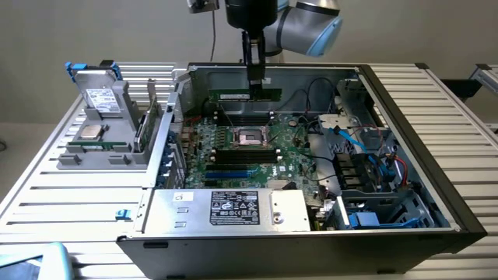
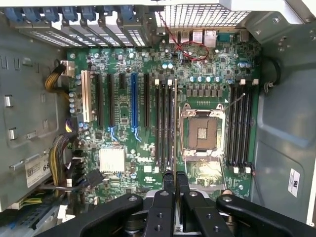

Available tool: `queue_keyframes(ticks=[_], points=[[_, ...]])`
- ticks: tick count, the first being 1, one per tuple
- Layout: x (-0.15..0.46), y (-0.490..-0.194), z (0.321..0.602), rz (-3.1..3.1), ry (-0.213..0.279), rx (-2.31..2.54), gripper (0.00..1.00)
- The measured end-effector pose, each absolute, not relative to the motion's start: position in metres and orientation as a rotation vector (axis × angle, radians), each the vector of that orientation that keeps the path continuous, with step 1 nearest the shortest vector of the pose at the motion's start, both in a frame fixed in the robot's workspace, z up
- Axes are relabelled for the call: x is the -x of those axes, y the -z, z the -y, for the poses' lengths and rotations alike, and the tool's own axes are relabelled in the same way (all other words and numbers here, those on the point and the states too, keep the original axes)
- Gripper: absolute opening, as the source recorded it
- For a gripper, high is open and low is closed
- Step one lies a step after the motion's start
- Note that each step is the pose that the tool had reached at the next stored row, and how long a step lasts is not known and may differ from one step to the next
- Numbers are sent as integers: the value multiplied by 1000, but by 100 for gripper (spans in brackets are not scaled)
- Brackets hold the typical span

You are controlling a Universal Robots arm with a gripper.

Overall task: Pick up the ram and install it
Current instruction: 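Insert the ram into the slot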

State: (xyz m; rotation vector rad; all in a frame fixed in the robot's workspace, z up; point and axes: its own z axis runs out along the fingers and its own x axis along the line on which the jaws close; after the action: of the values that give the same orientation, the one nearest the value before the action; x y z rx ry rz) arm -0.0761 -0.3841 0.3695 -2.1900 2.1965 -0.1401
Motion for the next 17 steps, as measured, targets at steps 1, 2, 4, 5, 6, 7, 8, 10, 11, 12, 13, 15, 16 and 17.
queue_keyframes(ticks=[1,2,4,5,6,7,8,10,11,12,13,15,16,17], points=[[76,-368,384,-2197,140,2190,14],[76,-366,385,-2197,140,2190,14],[76,-362,385,-2196,140,2190,14],[76,-360,385,-2196,140,2190,14],[76,-359,385,-2197,140,2190,14],[76,-357,385,-2197,140,2190,14],[76,-355,385,-2197,140,2190,14],[76,-351,386,-2197,140,2190,14],[76,-350,386,-2196,140,2190,14],[76,-348,386,-2197,140,2190,14],[76,-346,386,-2197,140,2190,14],[76,-342,386,-2197,140,2190,14],[76,-340,387,-2196,140,2190,14],[76,-339,387,-2196,140,2190,14]])
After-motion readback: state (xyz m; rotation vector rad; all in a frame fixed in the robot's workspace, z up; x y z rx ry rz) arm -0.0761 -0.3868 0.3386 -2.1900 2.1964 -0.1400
